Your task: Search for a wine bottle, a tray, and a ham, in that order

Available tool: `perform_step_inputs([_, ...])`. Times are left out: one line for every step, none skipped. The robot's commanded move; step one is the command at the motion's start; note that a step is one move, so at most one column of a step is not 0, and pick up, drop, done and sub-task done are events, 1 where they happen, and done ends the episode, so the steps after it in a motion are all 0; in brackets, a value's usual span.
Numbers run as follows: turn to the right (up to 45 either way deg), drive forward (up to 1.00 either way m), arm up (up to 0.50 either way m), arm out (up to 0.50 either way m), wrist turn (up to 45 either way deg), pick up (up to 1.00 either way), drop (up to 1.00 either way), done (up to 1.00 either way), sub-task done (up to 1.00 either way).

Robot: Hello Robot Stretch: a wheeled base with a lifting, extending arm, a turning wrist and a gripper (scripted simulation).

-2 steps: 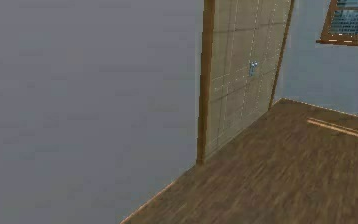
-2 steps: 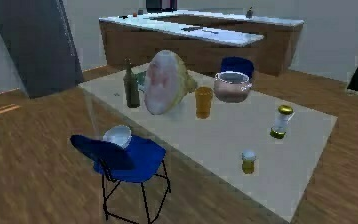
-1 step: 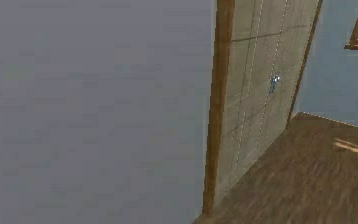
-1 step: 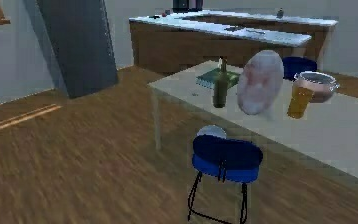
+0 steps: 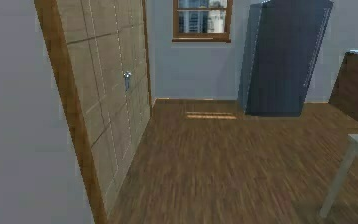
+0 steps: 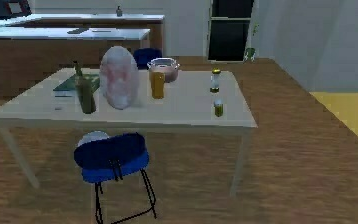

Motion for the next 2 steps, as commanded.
perform_step_inputs([0.0,0.75,0.00,0.00,0.0,0.00,0.00,0.00,0.00])
perform_step_inputs([42.0,0.00,0.00,0.00,0.0,0.00,0.00,0.00,0.00])
